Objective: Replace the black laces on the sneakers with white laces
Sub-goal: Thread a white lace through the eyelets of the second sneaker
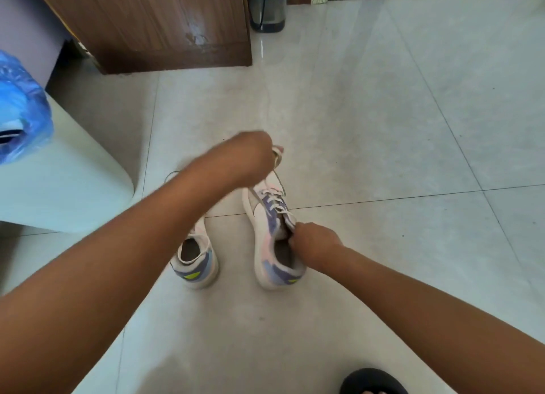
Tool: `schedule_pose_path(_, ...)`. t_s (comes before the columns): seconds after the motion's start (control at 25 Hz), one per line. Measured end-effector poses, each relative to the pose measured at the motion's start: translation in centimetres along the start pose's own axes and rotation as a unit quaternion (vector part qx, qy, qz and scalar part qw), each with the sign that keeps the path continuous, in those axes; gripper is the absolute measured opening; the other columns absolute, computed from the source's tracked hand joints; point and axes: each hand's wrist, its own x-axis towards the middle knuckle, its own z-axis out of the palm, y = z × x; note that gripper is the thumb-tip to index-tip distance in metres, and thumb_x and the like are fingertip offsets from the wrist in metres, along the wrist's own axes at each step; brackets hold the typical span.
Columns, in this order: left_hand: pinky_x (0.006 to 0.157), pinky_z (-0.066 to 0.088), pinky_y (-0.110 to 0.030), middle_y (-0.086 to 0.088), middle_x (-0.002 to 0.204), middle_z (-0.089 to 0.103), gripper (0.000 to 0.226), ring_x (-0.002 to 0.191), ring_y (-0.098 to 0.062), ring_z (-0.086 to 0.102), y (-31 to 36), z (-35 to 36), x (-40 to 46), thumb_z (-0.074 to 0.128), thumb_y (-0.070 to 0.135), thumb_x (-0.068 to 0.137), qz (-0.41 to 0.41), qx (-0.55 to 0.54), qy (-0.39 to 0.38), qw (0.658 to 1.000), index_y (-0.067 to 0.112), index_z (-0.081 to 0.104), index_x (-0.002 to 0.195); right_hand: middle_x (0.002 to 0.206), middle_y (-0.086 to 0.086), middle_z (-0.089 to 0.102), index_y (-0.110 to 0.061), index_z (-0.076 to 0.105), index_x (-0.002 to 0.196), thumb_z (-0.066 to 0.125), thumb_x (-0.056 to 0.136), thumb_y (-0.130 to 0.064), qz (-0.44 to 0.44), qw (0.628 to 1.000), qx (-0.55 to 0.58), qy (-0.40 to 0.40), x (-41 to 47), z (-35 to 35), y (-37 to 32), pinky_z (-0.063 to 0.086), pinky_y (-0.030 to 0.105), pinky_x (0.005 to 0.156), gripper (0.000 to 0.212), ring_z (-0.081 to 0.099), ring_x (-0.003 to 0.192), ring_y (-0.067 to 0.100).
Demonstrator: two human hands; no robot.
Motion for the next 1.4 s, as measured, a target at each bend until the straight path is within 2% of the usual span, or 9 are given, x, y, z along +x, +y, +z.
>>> schedule_pose_path(0.2, 0.034, 0.024, -0.012, 0.002, 0.05, 0.038, 0.023, 0.036, -0.009, 0.027, 0.8, -5.0, 0.3, 0.04, 0.013, 0.096, -0.058, -0.403, -0.14, 0.903, 0.007, 0.057, 0.082, 0.127, 0.011, 0.055, -0.009, 0.045, 0.13, 0.035, 0.099, -0.012, 0.03, 0.999, 0.031, -0.007, -1.8, 1.0, -1.0, 0.043, 0.032, 0.089, 0.033, 0.055, 0.115, 0.029)
schedule_pose_path(0.4, 0.095, 0.042, -0.022, -0.005, 0.118, 0.053, 0.036, 0.103, -0.015, 0.054, 5.1, -1.0, 0.9, 0.045, 0.031, 0.098, 0.209, -0.234, -0.052, 0.948, 0.005, 0.058, 0.119, 0.089, 0.007, 0.052, -0.002, 0.054, 0.089, 0.047, 0.097, -0.032, -0.023, 0.975, 0.196, -0.098, -5.9, -1.0, -1.1, 0.037, 0.023, 0.068, 0.031, 0.051, 0.078, 0.016)
schedule_pose_path(0.48, 0.09, 0.03, 0.0, 0.005, 0.132, 0.046, 0.04, 0.116, -0.003, 0.045, 3.8, -0.3, 0.7, 0.049, 0.007, 0.093, 0.282, -0.197, -0.04, 0.938, 0.016, 0.05, 0.132, 0.074, -0.001, 0.054, -0.005, 0.06, 0.094, 0.054, 0.094, -0.019, -0.11, 0.914, 0.378, -0.096, -8.3, -3.2, -1.4, 0.038, 0.015, 0.056, 0.015, 0.05, 0.058, 0.003)
schedule_pose_path(0.64, 0.074, 0.045, -0.006, 0.009, 0.097, 0.065, 0.037, 0.091, -0.007, 0.059, -2.0, 3.0, -2.8, 0.055, -0.009, 0.084, 0.214, -0.196, -0.355, 0.889, 0.019, 0.06, 0.107, 0.074, 0.001, 0.064, -0.016, 0.062, 0.092, 0.049, 0.095, -0.005, -0.237, 0.736, 0.633, 0.034, -9.2, -8.3, -1.0, 0.046, 0.02, 0.059, 0.017, 0.054, 0.063, 0.012)
schedule_pose_path(0.76, 0.061, 0.048, -0.03, 0.002, 0.06, 0.057, 0.02, 0.057, -0.015, 0.056, -5.7, 4.7, -4.8, 0.049, 0.013, 0.096, 0.021, -0.365, -0.199, 0.909, 0.01, 0.064, 0.084, 0.083, 0.005, 0.062, -0.011, 0.061, 0.091, 0.048, 0.097, -0.018, -0.083, 0.82, 0.552, 0.126, -4.1, -8.3, 1.4, 0.053, 0.033, 0.077, 0.016, 0.057, 0.078, 0.018)
schedule_pose_path(0.88, 0.063, 0.043, -0.037, -0.008, 0.068, 0.051, 0.038, 0.063, -0.028, 0.053, -9.1, 4.1, -3.3, 0.036, 0.029, 0.1, -0.151, -0.272, 0.088, 0.946, 0.01, 0.061, 0.077, 0.073, 0.009, 0.052, -0.007, 0.056, 0.081, 0.047, 0.096, -0.037, 0.115, 0.891, 0.439, -0.034, 0.5, -4.0, 2.6, 0.05, 0.034, 0.063, 0.034, 0.049, 0.062, 0.02)
schedule_pose_path(1.04, 0.077, 0.041, -0.042, -0.017, 0.096, 0.057, 0.041, 0.09, -0.037, 0.056, -7.6, 5.5, -3.9, 0.029, 0.031, 0.097, -0.062, 0.042, 0.235, 0.969, 0.004, 0.059, 0.104, 0.063, -0.001, 0.038, -0.017, 0.049, 0.077, 0.061, 0.088, -0.04, 0.212, 0.739, 0.636, -0.057, 3.1, -0.7, 0.5, 0.03, 0.022, 0.047, 0.028, 0.032, 0.051, 0.012)
schedule_pose_path(1.28, 0.083, 0.04, -0.03, -0.018, 0.118, 0.06, 0.038, 0.106, -0.031, 0.056, 1.2, 16.2, -7.0, 0.033, 0.026, 0.101, -0.129, -0.143, -0.161, 0.968, 0.0, 0.058, 0.113, 0.068, 0.008, 0.051, -0.009, 0.05, 0.068, 0.059, 0.085, -0.009, 0.216, 0.657, 0.719, 0.064, 6.4, -0.8, -0.2, 0.04, 0.023, 0.052, 0.02, 0.047, 0.053, 0.015)
schedule_pose_path(1.4, 0.093, 0.042, -0.033, -0.014, 0.124, 0.059, 0.037, 0.115, -0.03, 0.054, 0.9, 17.6, -5.8, 0.034, 0.025, 0.101, -0.165, -0.055, -0.154, 0.973, 0.004, 0.058, 0.119, 0.066, 0.007, 0.05, -0.005, 0.049, 0.072, 0.045, 0.092, -0.006, 0.194, 0.478, 0.855, 0.052, 6.4, -1.4, 1.0, 0.043, 0.025, 0.05, 0.02, 0.048, 0.052, 0.012)
